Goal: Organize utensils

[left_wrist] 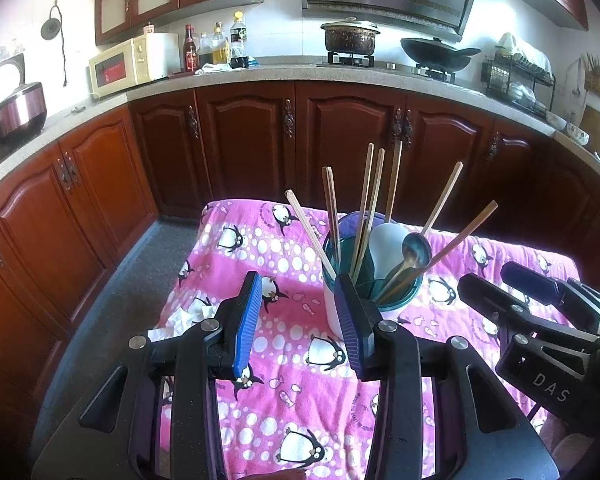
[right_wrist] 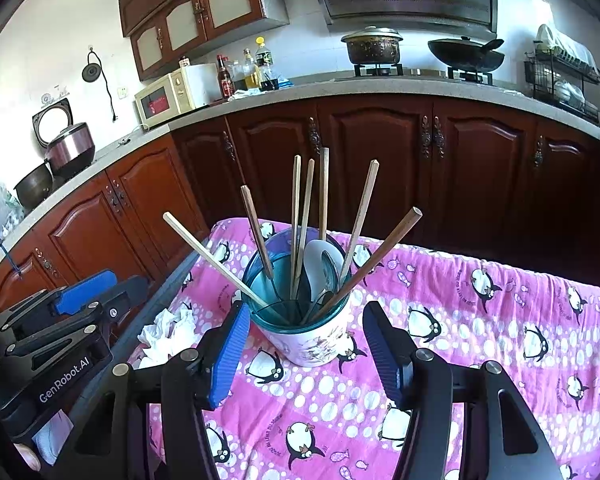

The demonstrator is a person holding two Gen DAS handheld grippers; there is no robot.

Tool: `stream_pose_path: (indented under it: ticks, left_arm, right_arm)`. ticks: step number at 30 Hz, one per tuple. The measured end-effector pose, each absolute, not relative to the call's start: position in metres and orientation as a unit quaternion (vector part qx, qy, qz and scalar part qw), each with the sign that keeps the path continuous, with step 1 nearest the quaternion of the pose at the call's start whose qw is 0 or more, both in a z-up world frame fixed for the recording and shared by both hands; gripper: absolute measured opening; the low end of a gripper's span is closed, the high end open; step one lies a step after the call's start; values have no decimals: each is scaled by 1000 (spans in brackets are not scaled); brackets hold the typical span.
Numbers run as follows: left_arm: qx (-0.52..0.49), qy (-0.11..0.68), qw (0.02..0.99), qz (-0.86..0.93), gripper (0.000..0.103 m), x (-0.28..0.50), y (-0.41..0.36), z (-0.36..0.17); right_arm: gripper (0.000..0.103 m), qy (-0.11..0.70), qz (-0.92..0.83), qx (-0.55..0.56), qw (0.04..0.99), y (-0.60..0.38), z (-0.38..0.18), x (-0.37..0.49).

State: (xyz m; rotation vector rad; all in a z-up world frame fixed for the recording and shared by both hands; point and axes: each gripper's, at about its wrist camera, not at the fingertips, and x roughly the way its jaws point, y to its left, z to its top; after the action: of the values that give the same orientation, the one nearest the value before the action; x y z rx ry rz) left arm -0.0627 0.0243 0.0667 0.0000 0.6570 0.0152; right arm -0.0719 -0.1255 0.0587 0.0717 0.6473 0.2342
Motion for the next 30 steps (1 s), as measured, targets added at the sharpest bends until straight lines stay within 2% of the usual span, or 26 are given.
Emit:
stream_pose_path:
  ticks: [30]
  left_arm:
    - [10,330,944,10,37,-60,18,60]
  right_arm:
    - [58,324,115,37,938,-127,54,-70]
